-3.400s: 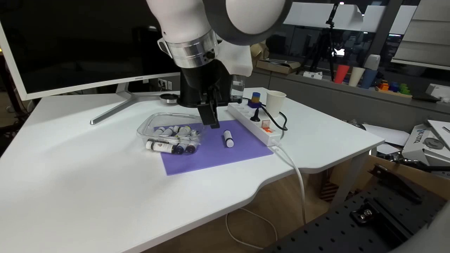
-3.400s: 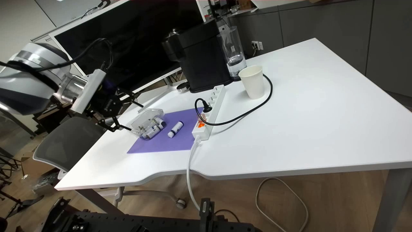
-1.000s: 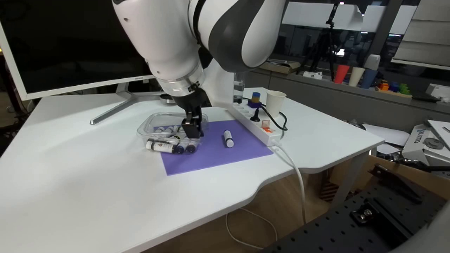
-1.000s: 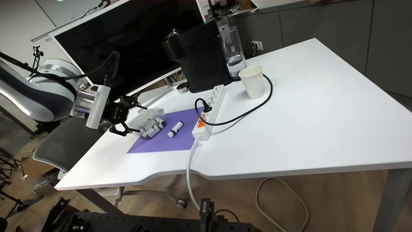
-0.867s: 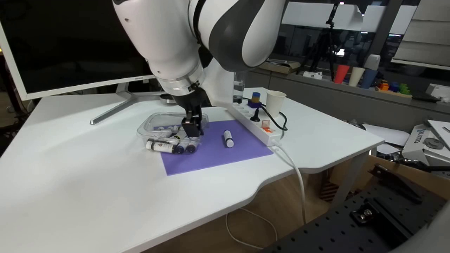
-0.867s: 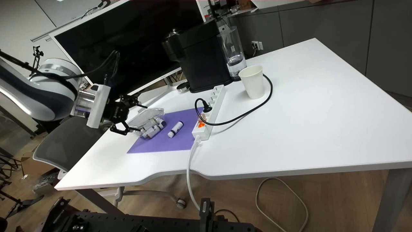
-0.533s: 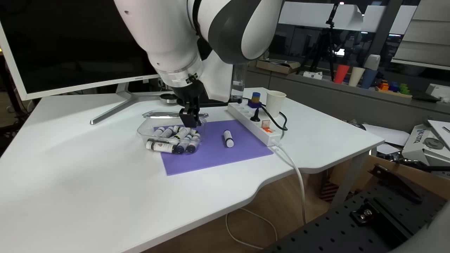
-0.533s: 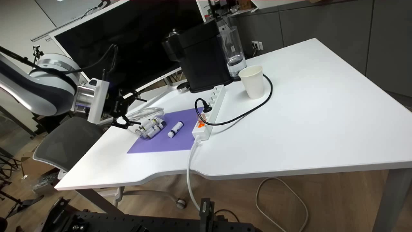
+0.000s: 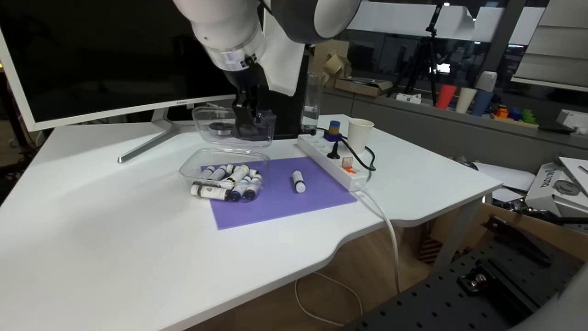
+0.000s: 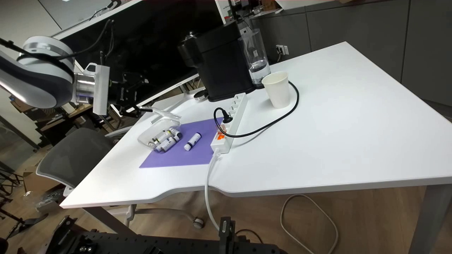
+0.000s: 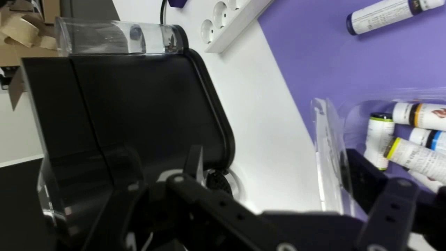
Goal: Open the container on the table
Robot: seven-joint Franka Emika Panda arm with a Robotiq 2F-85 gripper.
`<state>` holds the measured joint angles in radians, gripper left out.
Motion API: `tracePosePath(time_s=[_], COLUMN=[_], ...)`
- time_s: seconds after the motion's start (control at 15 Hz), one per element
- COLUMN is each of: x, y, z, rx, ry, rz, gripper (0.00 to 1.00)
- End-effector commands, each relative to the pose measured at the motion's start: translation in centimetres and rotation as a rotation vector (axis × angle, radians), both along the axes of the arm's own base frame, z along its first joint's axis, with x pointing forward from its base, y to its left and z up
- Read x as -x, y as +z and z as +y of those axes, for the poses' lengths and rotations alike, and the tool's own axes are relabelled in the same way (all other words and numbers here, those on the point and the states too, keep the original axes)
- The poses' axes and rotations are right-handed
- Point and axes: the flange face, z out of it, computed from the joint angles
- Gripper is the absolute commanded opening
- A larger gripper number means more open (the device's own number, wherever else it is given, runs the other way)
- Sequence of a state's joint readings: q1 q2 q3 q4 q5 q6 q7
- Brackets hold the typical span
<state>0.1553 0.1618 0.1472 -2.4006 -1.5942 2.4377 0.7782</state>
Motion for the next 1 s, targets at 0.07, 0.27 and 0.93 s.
tracePosePath(time_s=[0.07, 0.27, 0.93], x=[-1.7, -2.7, -1.8], y=[4.0, 5.7, 10.1], z=[-1.6, -3.0, -6.2], rx=[-0.020, -0.059, -0.259], ry=[-0.074, -0.143, -0.310], rz=[-0.142, -0.189, -0.133], gripper=[1.00, 1.00, 1.00])
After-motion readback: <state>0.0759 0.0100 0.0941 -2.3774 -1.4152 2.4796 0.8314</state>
